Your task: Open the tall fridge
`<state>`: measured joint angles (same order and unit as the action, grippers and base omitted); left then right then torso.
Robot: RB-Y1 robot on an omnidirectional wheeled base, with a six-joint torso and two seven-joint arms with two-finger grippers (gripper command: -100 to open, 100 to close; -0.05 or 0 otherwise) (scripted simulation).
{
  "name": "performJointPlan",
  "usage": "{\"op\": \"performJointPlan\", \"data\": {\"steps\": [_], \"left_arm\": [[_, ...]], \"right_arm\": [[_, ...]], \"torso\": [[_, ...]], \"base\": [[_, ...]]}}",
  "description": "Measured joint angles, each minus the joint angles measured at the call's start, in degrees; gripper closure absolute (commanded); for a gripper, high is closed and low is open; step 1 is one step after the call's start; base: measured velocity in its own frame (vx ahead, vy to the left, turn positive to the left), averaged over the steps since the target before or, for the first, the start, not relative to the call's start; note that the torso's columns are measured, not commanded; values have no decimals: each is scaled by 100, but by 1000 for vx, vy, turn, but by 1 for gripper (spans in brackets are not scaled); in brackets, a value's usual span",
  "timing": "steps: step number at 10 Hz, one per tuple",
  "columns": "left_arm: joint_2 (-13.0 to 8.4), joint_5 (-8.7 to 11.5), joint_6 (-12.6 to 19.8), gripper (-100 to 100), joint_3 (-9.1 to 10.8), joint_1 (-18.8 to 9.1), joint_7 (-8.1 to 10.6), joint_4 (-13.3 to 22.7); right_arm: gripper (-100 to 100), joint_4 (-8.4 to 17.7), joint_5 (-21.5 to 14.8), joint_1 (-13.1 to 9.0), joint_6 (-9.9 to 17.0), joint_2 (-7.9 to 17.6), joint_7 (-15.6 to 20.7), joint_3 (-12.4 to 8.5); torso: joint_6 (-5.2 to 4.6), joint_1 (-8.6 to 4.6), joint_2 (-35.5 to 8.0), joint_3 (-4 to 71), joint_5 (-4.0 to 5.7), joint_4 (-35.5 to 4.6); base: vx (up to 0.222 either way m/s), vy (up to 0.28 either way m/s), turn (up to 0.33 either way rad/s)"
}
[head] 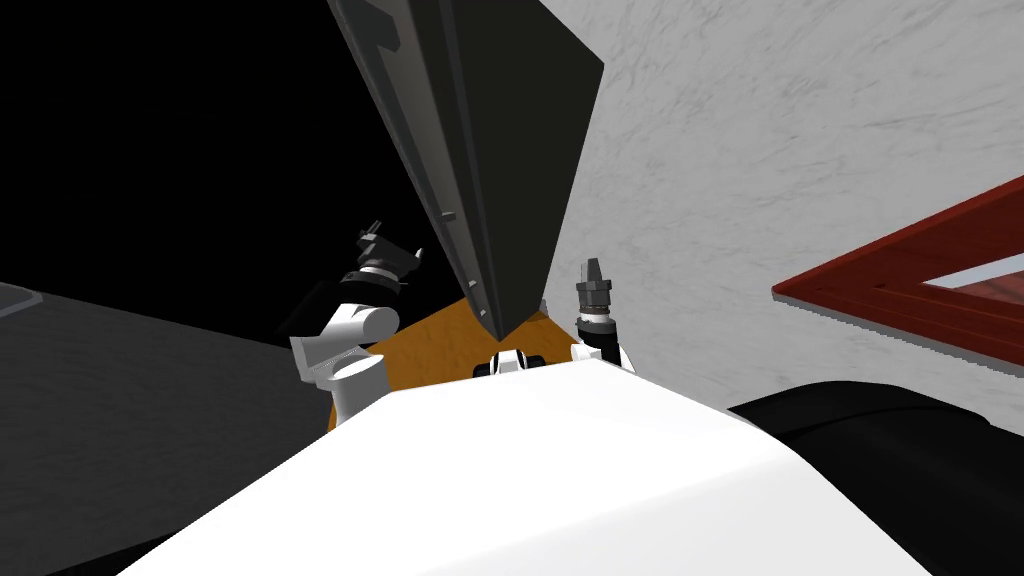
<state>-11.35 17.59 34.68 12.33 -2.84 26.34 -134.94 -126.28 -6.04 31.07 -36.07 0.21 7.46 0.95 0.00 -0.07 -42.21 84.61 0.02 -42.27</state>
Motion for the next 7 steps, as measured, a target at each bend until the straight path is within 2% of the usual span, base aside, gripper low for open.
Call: {"op": "performJointPlan", "data": {"steps": [2,7], "left_arm": [[-9,56,275,-100,41,-73,75,-38],[-35,325,1080,-100,218,-559,377,-34]], "right_arm": [[0,0,0,-1,0,0,0,0],[0,0,0,0,0,0,0,0]], "torso": [[-1,16,-15,-9,-5,-4],[1,-1,-4,-2,0,-1]], "base": [[32,-30,51],[54,-60,81]]}}
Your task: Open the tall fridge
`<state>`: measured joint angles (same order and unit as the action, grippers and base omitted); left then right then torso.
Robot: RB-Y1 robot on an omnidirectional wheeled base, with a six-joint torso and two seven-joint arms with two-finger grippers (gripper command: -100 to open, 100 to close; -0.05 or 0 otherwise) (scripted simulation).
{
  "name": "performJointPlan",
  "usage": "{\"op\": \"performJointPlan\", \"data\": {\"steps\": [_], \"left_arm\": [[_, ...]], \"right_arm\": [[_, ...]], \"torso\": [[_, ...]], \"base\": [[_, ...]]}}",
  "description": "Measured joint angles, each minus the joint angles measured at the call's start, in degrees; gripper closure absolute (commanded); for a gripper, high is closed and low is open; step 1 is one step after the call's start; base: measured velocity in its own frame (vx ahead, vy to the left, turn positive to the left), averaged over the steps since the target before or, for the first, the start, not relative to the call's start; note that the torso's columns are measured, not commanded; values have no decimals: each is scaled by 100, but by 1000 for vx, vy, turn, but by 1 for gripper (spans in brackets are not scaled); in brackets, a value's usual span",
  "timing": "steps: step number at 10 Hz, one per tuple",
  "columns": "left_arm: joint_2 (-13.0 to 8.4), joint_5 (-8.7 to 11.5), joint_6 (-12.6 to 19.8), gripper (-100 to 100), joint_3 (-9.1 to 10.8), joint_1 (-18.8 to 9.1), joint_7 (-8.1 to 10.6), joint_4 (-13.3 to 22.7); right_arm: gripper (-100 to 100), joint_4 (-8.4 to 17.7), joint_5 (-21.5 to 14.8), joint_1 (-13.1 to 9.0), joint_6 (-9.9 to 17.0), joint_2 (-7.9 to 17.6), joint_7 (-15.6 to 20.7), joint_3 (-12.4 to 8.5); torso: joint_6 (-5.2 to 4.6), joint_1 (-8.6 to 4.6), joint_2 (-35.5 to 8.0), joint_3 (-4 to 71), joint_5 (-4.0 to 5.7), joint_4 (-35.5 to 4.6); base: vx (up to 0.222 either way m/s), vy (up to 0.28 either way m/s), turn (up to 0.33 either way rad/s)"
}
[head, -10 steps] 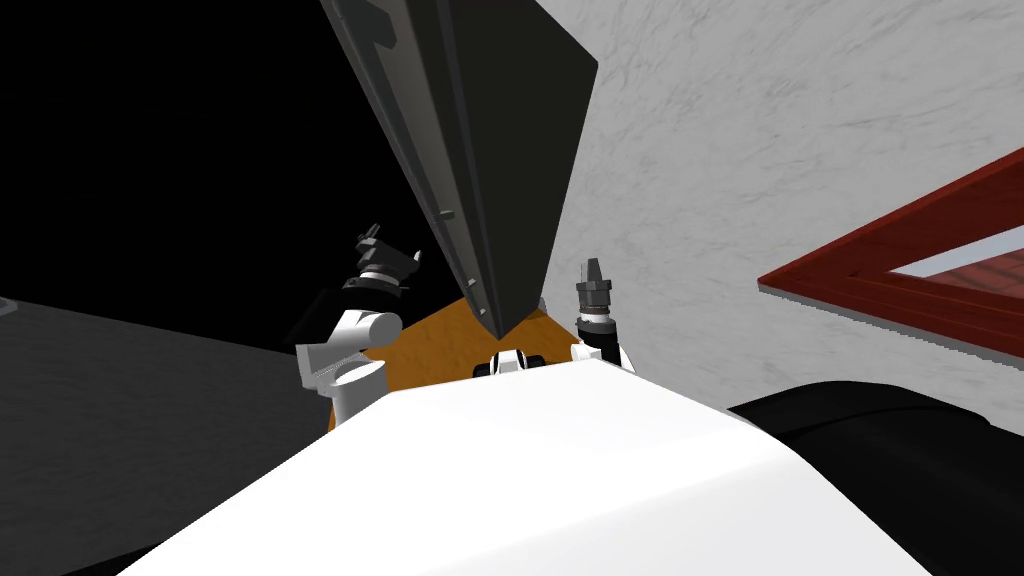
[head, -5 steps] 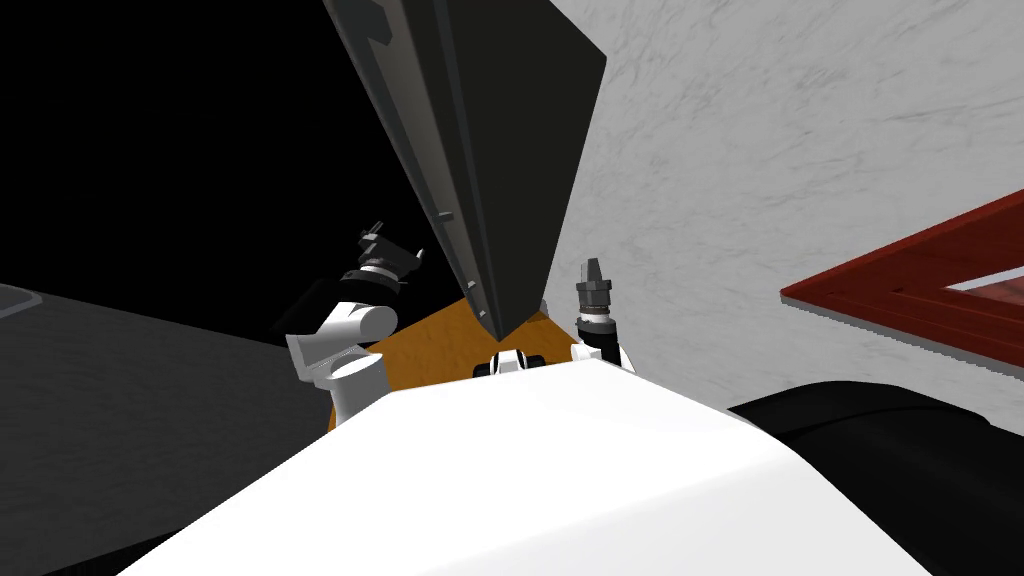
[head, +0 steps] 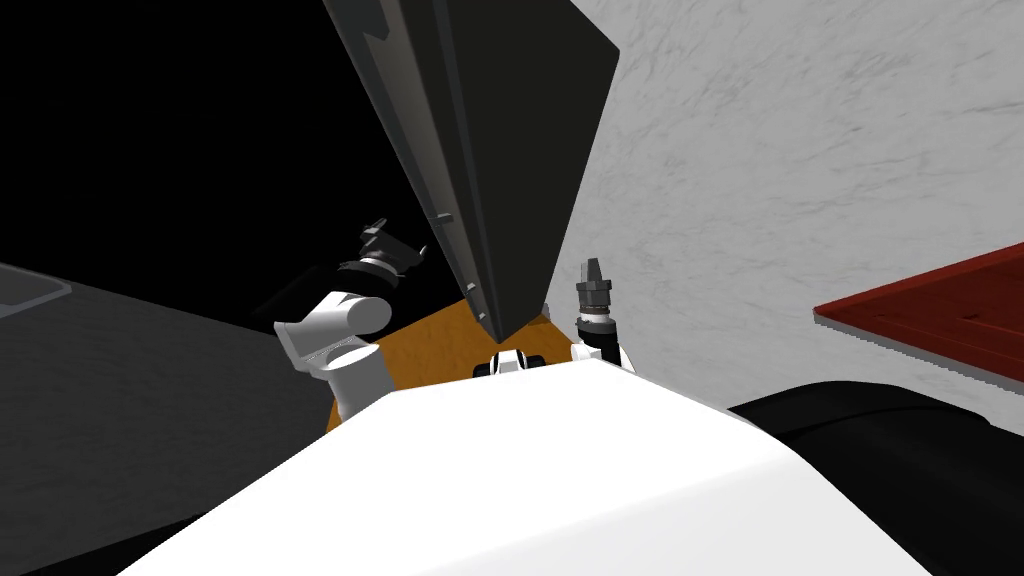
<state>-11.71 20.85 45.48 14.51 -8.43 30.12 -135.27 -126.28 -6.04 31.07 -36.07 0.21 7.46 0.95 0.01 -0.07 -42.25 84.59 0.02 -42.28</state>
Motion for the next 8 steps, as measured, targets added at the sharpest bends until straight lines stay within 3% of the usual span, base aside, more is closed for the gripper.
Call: {"op": "performJointPlan", "data": {"steps": [8], "left_arm": [[-40,378,1354,-100,260,-752,471,44]], "right_arm": [[0,0,0,-1,0,0,0,0]], "torso": [[-9,-2,2,2,3,-2]], "base": [[48,-52,78]]}}
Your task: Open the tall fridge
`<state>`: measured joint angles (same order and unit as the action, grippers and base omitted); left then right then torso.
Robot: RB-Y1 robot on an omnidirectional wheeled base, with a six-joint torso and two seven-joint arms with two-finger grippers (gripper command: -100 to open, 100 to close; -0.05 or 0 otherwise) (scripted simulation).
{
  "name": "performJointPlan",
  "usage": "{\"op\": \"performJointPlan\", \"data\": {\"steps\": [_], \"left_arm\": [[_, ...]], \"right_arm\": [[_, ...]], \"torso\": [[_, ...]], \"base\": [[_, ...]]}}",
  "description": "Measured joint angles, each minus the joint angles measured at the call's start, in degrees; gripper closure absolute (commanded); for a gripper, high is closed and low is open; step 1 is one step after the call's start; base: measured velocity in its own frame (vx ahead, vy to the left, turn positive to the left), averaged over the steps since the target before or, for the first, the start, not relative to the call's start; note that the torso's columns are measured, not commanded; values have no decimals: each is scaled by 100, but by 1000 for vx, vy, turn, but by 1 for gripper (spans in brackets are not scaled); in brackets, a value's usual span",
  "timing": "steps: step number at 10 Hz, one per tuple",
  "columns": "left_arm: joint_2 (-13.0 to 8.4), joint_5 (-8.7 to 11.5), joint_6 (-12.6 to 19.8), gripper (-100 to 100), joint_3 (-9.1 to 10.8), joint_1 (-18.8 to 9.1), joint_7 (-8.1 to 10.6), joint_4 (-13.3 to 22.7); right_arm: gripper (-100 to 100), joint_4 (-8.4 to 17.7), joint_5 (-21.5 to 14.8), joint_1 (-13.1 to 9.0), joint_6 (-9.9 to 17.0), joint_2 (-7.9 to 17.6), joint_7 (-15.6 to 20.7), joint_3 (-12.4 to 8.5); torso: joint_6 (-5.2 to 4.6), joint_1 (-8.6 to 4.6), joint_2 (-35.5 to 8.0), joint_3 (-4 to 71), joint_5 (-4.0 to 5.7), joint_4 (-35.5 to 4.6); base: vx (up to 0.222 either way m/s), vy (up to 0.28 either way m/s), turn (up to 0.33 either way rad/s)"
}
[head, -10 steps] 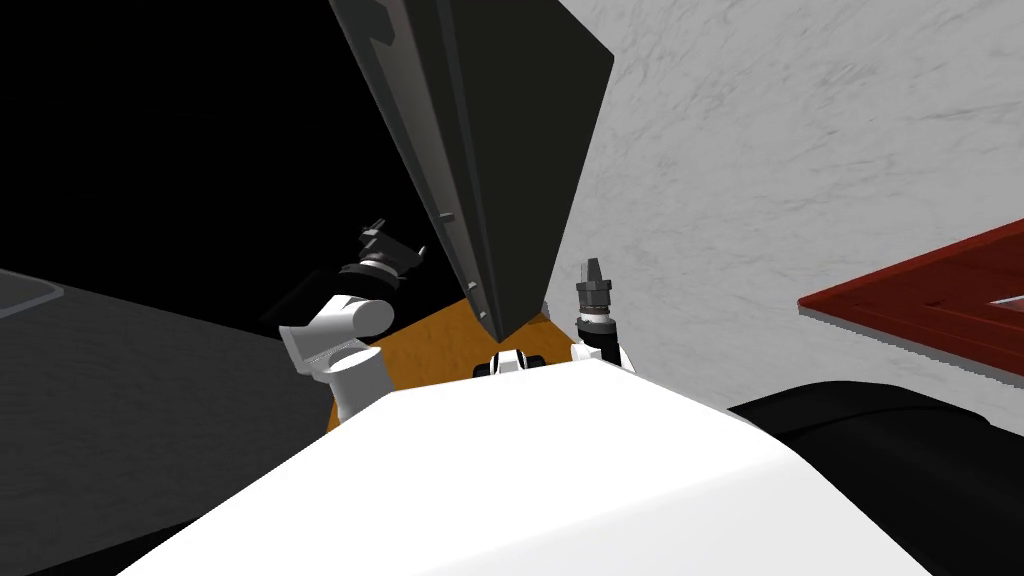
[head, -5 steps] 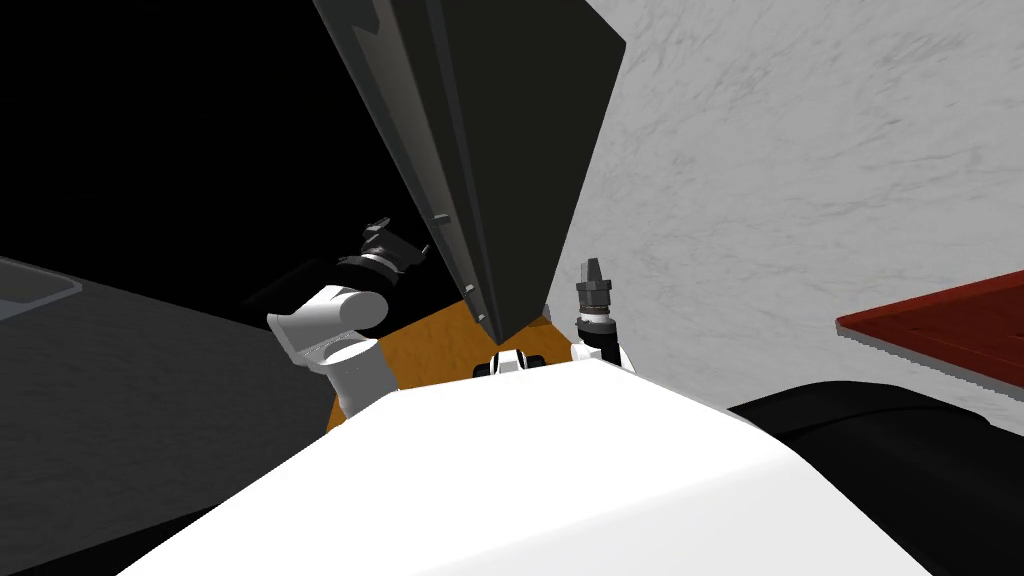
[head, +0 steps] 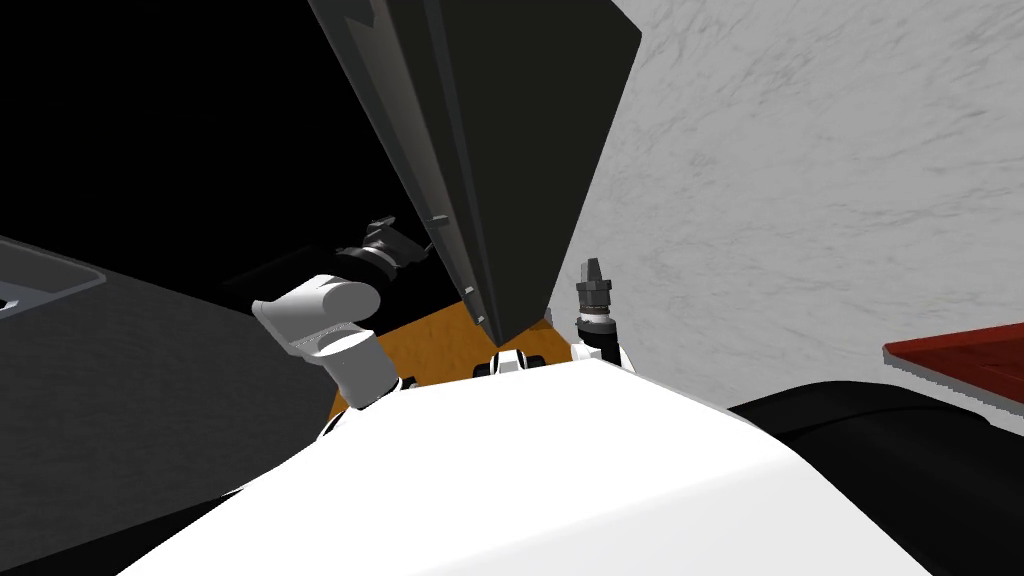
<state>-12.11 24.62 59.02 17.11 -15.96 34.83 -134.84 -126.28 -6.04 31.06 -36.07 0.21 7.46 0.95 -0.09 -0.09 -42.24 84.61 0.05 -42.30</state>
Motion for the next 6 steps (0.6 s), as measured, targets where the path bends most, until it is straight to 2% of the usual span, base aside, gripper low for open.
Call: {"op": "performJointPlan", "data": {"steps": [6], "left_arm": [[-80,261,957,-100,197,-458,304,16]], "right_arm": [[0,0,0,0,0,0,0,0]], "torso": [[-29,-41,31,22,17,8]], "base": [[36,-44,74]]}}
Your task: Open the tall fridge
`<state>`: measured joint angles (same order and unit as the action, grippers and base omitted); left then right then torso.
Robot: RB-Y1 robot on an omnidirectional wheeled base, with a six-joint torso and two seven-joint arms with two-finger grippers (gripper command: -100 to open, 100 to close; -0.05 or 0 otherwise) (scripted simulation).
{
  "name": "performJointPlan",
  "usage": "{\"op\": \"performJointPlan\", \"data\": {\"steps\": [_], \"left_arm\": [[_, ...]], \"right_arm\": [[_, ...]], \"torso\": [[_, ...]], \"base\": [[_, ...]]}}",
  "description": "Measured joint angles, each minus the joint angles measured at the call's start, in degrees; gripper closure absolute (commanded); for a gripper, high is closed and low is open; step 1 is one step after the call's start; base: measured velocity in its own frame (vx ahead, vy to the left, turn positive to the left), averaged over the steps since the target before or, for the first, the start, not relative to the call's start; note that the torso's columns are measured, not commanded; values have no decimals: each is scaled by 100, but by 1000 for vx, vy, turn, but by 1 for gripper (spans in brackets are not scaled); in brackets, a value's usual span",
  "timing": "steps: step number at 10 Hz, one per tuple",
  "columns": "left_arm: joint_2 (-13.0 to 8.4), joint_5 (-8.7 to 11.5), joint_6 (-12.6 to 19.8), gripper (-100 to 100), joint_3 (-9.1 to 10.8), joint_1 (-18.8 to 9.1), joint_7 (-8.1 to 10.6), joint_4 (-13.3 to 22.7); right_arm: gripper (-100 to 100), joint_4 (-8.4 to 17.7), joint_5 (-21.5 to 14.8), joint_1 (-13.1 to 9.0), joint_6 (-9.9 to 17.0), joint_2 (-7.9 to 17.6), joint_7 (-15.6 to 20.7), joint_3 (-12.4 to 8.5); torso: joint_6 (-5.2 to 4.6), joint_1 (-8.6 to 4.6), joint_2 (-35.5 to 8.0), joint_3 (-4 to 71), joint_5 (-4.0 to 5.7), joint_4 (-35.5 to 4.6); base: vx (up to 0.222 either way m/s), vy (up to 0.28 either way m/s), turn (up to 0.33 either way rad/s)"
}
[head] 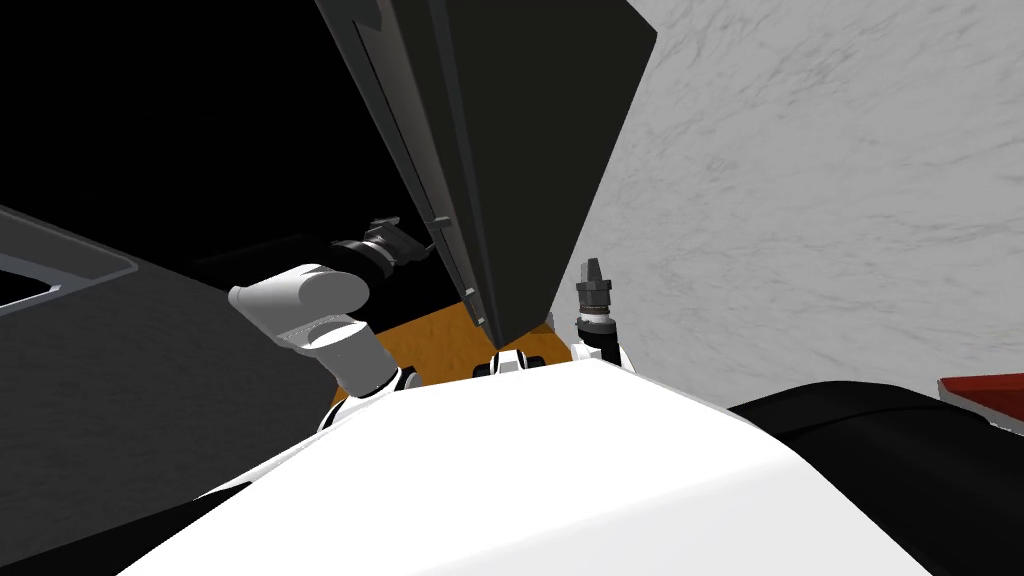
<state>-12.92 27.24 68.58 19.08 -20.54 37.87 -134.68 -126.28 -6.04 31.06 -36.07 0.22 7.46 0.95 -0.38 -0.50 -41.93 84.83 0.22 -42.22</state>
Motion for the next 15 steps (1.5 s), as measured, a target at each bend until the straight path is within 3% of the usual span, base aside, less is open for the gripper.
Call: {"op": "performJointPlan", "data": {"steps": [5,9,11,12,15], "left_arm": [[-128,193,774,-100,142,-379,252,11],[-380,405,1511,-100,291,-735,492,1],[-365,376,1478,-100,315,-697,475,86],[-363,372,1466,100,318,-685,467,97],[-290,556,1613,100,219,-612,445,41]], "right_arm": [[0,0,0,0,0,0,0,0],[0,0,0,0,0,0,0,0],[0,0,0,-1,0,0,0,0],[0,0,0,-1,0,0,0,0],[0,0,0,-1,0,3,0,-3]], "torso": [[-22,-35,17,14,18,-4],[-36,-51,22,19,25,-2],[-12,11,34,25,-2,13],[4,26,34,26,-10,13],[22,110,37,34,-26,-14]], "base": [[41,-51,85],[31,-57,75],[5,27,40],[-28,1,21],[11,229,-70]]}}
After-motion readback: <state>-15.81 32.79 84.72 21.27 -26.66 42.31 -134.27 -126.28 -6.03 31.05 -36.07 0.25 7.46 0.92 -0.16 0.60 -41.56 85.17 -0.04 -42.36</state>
